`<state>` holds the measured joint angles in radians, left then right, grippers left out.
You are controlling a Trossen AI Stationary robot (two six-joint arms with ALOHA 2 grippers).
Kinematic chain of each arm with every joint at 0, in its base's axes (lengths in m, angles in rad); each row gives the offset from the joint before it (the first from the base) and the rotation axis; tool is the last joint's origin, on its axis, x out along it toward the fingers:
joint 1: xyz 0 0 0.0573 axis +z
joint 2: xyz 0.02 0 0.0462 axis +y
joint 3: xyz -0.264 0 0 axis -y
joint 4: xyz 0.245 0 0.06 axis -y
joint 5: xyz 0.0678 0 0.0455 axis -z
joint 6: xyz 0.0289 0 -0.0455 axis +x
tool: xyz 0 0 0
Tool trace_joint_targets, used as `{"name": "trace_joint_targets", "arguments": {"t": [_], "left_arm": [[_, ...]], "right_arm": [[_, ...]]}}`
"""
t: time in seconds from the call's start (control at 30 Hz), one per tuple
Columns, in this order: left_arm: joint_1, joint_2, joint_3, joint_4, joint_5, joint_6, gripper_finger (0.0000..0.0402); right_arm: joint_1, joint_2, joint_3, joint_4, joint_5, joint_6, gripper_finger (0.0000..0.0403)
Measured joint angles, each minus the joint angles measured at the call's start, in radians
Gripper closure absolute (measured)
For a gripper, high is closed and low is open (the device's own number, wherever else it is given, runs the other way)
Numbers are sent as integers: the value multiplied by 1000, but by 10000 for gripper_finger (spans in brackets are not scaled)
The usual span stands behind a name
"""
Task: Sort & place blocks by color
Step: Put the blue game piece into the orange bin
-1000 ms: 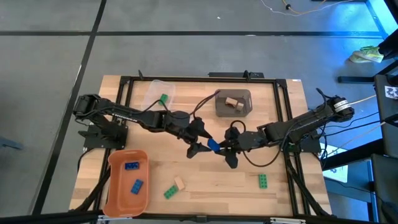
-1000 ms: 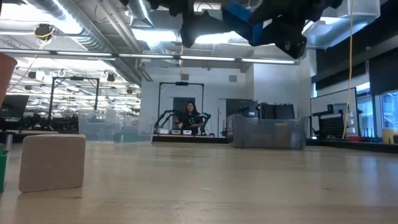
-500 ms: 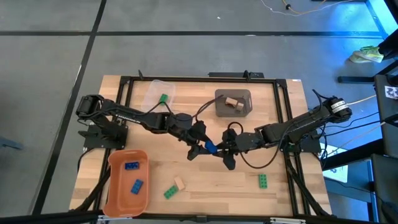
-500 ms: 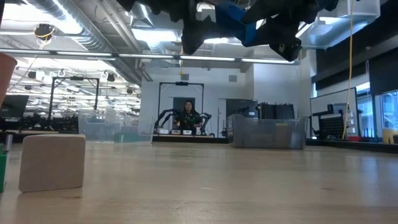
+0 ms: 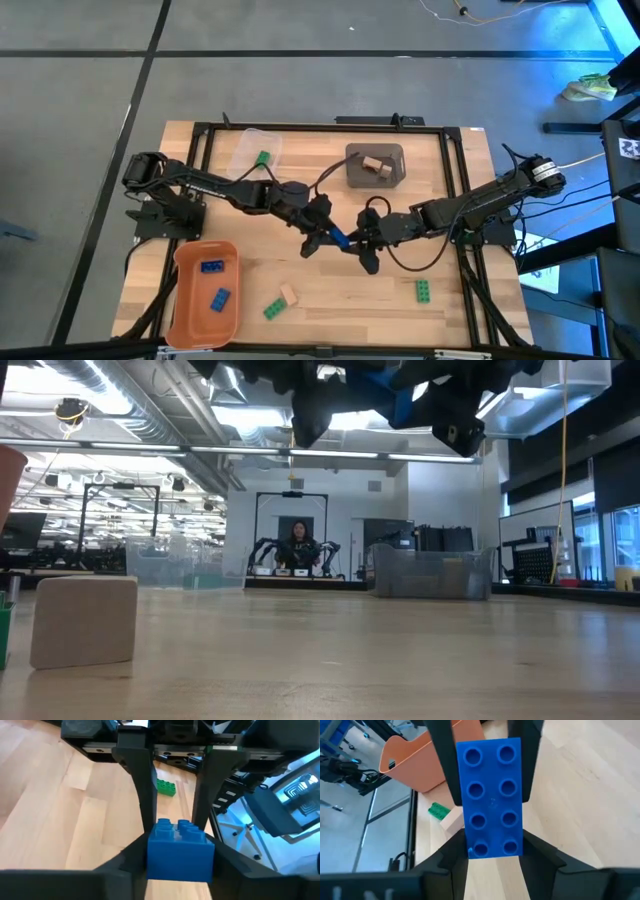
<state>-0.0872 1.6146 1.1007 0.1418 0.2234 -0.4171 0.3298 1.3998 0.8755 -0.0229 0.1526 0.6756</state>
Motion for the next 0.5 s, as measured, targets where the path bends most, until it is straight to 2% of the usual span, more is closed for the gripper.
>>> {"name": "trace_joint_targets", "arguments": {"t": [0.07, 0.13, 0.17, 0.37, 0.5], "left_arm": [[3, 0, 0, 0, 4, 0, 279], [12, -3, 0, -3, 17, 0, 279], [20, -9, 0, -14, 27, 0, 279], [73, -55, -2, -151, 63, 21, 279], [104, -139, 0, -284, 8, 62, 279]], "right_arm": [[0, -2, 0, 0, -11, 5, 261], [-1, -12, -1, -8, -12, 4, 260], [-2, -19, -1, -9, -10, 3, 247], [-22, -105, -1, -137, -26, -4, 88], [-40, -176, -1, -263, -22, 29, 35]]}}
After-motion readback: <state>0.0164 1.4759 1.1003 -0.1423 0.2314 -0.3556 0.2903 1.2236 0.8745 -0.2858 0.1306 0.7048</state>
